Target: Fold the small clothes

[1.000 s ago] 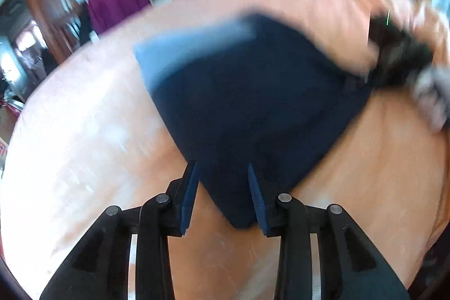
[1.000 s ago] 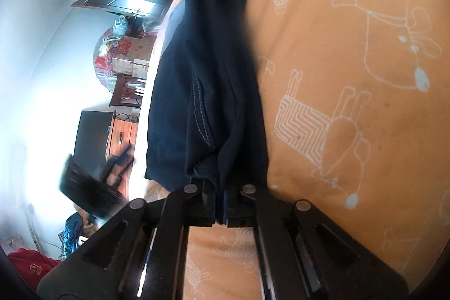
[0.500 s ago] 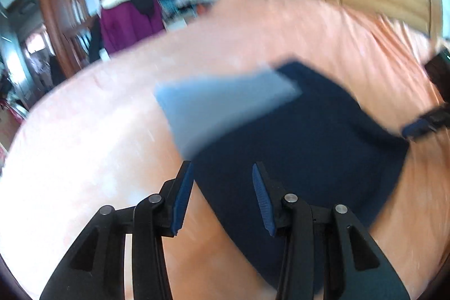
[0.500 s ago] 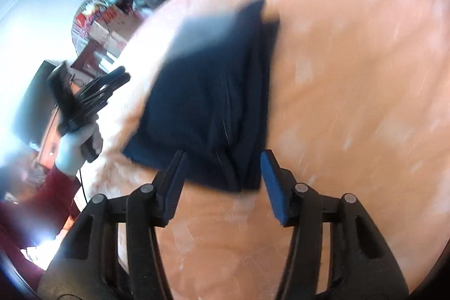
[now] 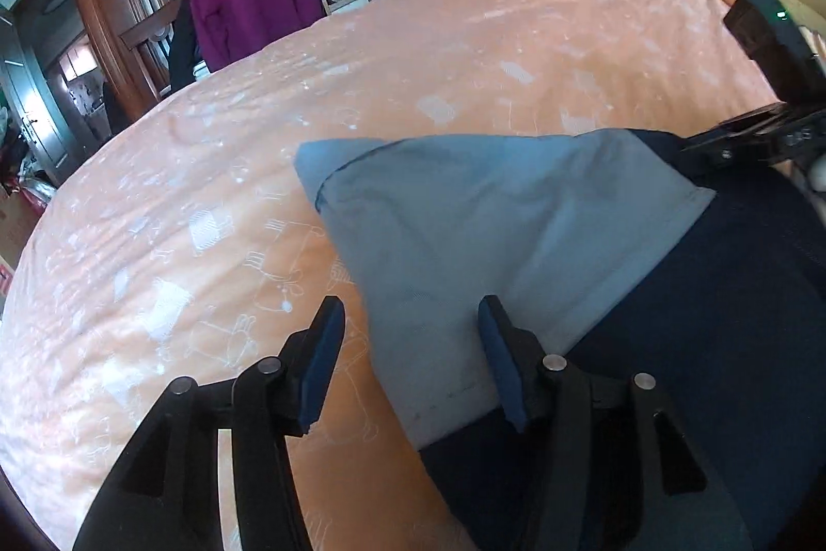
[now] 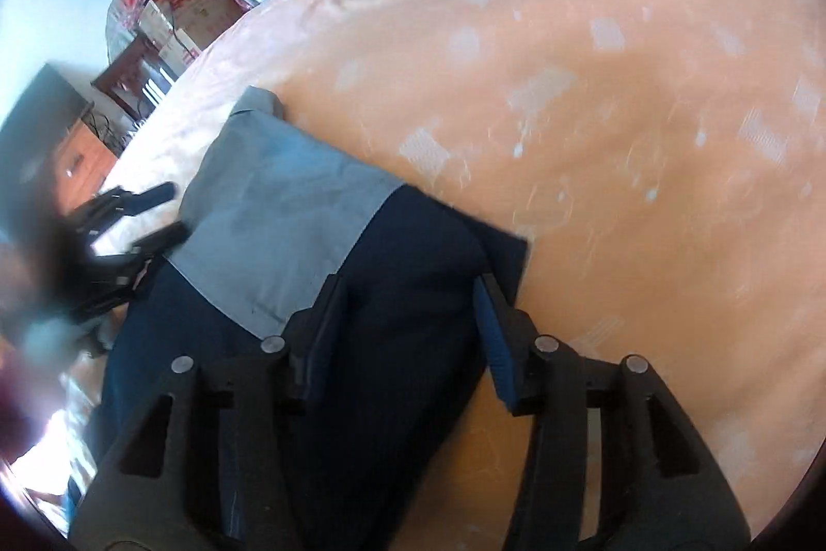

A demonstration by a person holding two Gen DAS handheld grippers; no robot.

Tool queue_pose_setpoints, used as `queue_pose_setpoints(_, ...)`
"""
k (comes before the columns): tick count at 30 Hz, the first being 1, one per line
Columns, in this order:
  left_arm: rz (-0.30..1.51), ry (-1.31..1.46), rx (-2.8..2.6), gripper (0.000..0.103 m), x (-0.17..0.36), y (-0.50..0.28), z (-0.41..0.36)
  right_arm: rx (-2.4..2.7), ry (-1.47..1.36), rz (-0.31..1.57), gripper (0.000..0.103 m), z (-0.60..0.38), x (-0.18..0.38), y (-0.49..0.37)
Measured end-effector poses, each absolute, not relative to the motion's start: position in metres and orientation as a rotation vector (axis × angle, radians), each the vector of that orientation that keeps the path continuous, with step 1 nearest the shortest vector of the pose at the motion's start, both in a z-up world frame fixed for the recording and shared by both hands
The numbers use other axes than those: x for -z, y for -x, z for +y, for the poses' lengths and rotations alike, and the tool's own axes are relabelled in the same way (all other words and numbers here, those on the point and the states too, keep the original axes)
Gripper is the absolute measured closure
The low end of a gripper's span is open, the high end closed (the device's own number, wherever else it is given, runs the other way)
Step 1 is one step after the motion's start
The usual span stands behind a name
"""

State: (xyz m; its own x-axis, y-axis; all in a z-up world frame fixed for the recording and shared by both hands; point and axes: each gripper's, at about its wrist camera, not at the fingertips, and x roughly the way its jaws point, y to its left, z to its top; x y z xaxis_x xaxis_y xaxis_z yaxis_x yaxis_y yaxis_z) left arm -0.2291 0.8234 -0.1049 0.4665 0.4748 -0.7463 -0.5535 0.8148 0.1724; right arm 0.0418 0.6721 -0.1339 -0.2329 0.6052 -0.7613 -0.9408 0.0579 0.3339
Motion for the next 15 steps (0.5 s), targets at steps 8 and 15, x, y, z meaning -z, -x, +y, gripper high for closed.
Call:
queue_pose_setpoints(8, 0.78, 0.149, -0.466, 0.051, 0.061, 0.309, 0.706, -1.546, 0.5, 0.97, 0.055, 0.678, 0.135, -0.031)
queue_pose_setpoints(15, 0.931, 0.263, -0.483, 0.048, 0.092, 0.336, 0.659, -1.468, 0.421, 0.971, 0.045, 0.654, 0.108, -0.027)
